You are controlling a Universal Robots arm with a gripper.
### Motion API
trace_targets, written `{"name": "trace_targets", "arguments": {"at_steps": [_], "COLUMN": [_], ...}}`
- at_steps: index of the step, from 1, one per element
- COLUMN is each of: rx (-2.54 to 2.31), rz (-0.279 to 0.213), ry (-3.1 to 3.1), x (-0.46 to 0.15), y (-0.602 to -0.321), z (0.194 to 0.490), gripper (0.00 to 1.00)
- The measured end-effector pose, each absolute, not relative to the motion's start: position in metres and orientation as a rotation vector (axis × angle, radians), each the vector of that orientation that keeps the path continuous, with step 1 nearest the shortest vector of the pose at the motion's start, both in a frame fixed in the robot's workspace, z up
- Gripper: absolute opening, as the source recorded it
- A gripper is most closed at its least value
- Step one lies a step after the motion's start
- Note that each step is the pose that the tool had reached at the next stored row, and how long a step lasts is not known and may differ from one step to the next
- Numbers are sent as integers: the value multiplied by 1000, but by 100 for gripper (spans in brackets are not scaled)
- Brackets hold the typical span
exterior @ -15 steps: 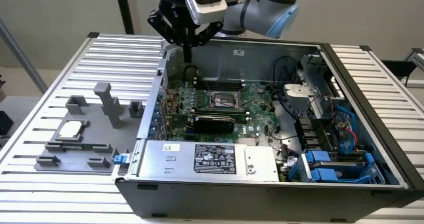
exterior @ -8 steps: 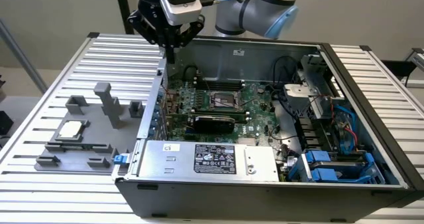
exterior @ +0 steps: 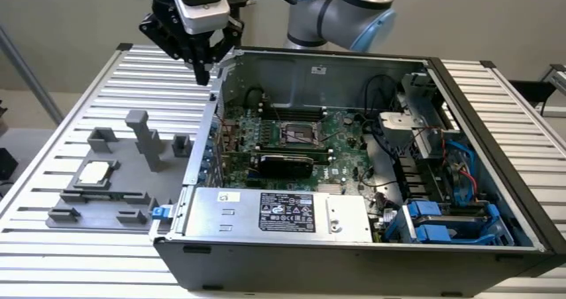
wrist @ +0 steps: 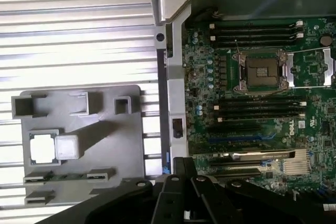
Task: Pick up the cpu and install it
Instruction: 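Reach for the cpu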
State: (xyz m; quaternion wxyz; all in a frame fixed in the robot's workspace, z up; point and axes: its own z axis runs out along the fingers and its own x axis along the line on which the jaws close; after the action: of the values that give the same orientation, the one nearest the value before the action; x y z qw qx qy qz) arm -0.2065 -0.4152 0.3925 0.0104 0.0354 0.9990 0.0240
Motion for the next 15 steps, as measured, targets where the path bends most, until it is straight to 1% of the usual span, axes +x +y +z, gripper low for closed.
{"name": "trace_targets", "arguments": {"at_steps": [15], "rx": [110], "rz": [75], "ry": [3118], "x": [-275], "y": [-416], "z": [390], "gripper": [11]}}
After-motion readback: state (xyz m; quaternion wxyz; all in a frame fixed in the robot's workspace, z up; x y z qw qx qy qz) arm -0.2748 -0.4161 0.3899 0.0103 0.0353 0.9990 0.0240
